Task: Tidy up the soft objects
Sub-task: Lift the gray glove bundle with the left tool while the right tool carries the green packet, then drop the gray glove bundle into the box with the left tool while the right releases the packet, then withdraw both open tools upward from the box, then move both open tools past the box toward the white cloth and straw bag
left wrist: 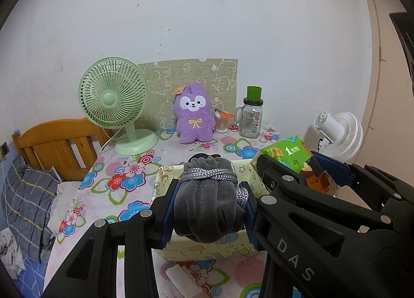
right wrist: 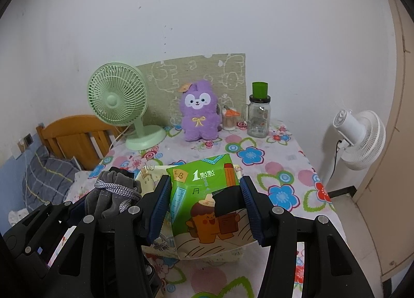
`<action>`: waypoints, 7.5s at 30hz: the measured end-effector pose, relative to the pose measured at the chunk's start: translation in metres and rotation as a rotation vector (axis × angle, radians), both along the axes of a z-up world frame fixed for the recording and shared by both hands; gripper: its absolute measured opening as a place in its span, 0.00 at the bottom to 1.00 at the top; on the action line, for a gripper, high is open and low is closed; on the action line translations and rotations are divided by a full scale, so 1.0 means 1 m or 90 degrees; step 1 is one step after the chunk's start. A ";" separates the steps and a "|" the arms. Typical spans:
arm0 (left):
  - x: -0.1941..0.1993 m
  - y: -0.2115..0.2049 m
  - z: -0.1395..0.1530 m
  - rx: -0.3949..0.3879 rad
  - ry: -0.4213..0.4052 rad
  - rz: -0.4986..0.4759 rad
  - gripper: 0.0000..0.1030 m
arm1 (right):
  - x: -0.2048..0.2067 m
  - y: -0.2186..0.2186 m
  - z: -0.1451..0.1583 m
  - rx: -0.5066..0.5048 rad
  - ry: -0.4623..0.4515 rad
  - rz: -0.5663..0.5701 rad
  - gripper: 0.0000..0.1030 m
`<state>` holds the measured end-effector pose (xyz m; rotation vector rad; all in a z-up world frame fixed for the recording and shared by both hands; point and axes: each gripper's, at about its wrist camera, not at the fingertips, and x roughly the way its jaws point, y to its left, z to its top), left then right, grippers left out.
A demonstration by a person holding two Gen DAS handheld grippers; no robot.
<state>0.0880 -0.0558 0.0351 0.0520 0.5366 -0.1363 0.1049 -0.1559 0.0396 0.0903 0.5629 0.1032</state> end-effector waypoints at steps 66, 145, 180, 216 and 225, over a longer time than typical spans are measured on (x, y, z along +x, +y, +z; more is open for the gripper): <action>0.106 0.011 -0.074 0.010 0.117 0.019 0.80 | 0.120 0.016 -0.078 0.007 0.110 0.044 0.57; -0.025 0.013 -0.040 -0.003 0.021 0.013 0.91 | -0.030 0.016 -0.039 -0.024 0.013 0.005 0.81; -0.059 0.028 -0.077 -0.007 0.048 0.016 0.92 | -0.062 0.031 -0.075 -0.028 0.032 0.029 0.81; -0.038 0.066 -0.143 -0.019 0.144 0.031 0.72 | -0.035 0.070 -0.139 -0.016 0.111 0.107 0.81; -0.030 0.083 -0.151 -0.027 0.164 0.053 0.66 | -0.027 0.088 -0.148 -0.022 0.133 0.137 0.75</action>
